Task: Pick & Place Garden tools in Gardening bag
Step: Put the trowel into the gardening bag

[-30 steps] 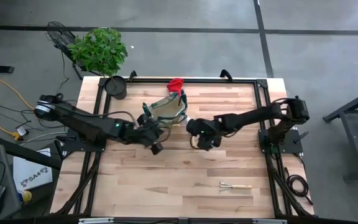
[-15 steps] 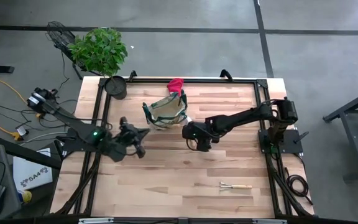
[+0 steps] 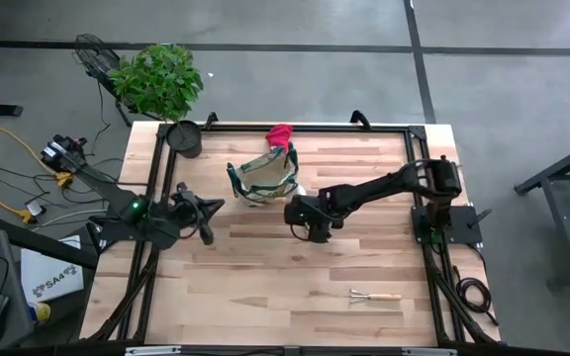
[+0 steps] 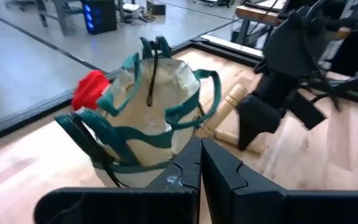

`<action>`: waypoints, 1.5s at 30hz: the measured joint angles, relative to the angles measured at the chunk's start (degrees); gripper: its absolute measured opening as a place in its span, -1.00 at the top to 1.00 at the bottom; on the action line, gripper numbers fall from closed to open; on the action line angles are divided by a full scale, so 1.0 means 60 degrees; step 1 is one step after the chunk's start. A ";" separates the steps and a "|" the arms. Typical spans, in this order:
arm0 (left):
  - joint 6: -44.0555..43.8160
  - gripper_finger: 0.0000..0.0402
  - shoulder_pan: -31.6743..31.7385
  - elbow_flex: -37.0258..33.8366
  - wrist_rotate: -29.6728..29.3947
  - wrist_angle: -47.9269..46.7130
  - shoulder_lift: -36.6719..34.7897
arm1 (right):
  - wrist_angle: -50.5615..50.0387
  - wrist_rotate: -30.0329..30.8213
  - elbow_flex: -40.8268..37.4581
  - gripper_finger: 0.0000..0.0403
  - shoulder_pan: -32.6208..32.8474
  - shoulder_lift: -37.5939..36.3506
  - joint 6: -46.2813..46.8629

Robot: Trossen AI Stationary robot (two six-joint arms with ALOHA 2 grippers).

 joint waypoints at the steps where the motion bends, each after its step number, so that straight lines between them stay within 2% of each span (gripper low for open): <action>1: 0.0003 0.98 0.0003 -0.0147 0.0072 0.0121 -0.0159 | -0.0027 -0.0025 0.0067 -0.01 0.0000 0.0092 0.0000; 6: 0.0197 0.98 0.0000 -0.1153 0.0403 0.1055 -0.0724 | -0.0031 -0.0196 0.0156 -0.01 -0.0007 0.0340 0.0049; 10: 0.0567 0.98 0.0000 -0.2100 0.0584 0.2411 -0.1195 | -0.0116 -0.0312 0.0163 0.03 -0.0019 0.0356 0.0443; 14: 0.0963 0.98 0.0000 -0.3085 0.0666 0.3852 -0.1573 | -0.0337 -0.0479 0.0152 0.19 -0.0071 0.0369 0.0733; 22: 0.2022 0.98 0.0004 -0.4577 0.1522 0.6755 -0.1930 | -0.0473 -0.0655 0.0134 0.62 -0.0080 0.0391 0.1120; 26: 0.2481 0.98 0.0004 -0.4732 0.1723 0.7335 -0.1918 | -0.0470 -0.0822 0.0130 0.74 -0.0080 0.0395 0.1561; 31: 0.2901 0.98 0.0004 -0.4732 0.1232 0.7527 -0.1919 | -0.0495 -0.0926 0.0127 0.69 -0.0116 0.0398 0.2322; 36: 0.3674 0.98 0.0004 -0.4732 0.0681 0.7833 -0.1932 | -0.0509 -0.1336 0.0123 0.73 -0.0143 0.0400 0.3858; 41: 0.4698 0.98 0.0004 -0.4732 0.0861 0.7994 -0.1936 | -0.0418 -0.1523 0.0120 0.76 -0.0124 0.0402 0.5472; 45: 0.4761 0.98 0.0004 -0.4732 0.1035 0.8149 -0.1936 | -0.0173 -0.1486 0.0109 0.76 -0.0119 0.0367 0.6454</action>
